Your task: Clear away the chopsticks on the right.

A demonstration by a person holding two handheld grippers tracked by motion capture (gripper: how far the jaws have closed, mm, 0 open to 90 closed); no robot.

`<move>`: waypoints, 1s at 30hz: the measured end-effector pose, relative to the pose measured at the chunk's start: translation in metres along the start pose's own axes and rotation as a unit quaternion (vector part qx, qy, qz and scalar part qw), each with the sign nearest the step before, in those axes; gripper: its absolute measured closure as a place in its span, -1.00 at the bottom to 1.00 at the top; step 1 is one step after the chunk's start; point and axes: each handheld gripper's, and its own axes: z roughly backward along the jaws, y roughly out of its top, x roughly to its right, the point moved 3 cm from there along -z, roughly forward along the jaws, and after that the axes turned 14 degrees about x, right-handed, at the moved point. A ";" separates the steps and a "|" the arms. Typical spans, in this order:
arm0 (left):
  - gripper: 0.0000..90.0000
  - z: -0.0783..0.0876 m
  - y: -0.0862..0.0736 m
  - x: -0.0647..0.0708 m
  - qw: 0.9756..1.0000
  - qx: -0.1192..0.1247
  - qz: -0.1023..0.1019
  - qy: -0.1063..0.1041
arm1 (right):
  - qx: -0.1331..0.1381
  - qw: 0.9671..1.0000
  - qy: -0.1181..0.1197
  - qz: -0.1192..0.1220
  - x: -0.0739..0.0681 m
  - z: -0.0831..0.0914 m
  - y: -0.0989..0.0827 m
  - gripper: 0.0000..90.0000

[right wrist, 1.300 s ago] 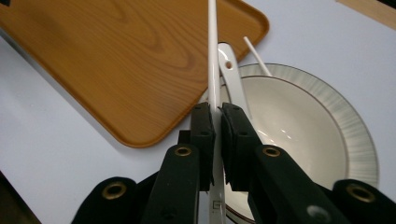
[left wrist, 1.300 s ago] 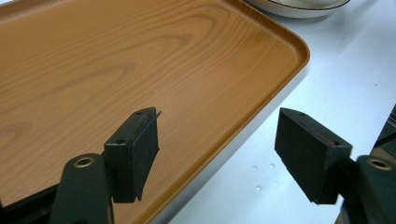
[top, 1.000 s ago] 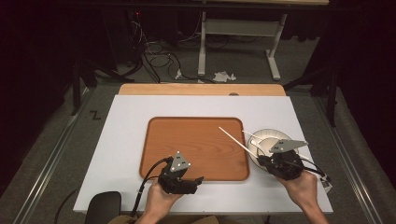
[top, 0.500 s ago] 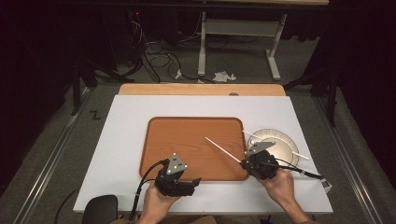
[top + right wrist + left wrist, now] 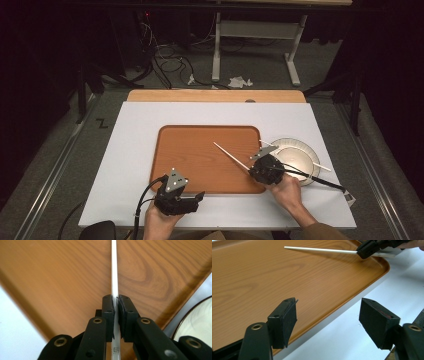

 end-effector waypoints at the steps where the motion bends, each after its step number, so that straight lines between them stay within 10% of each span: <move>1: -0.33 0.002 -0.001 0.000 1.000 0.000 -0.001 0.003 | -0.004 1.000 -0.004 0.002 0.001 -0.002 0.000 0.89; 30: -0.33 0.008 -0.003 -0.001 1.000 0.005 -0.002 0.018 | -0.015 1.000 -0.011 0.002 0.000 -0.011 0.000 0.74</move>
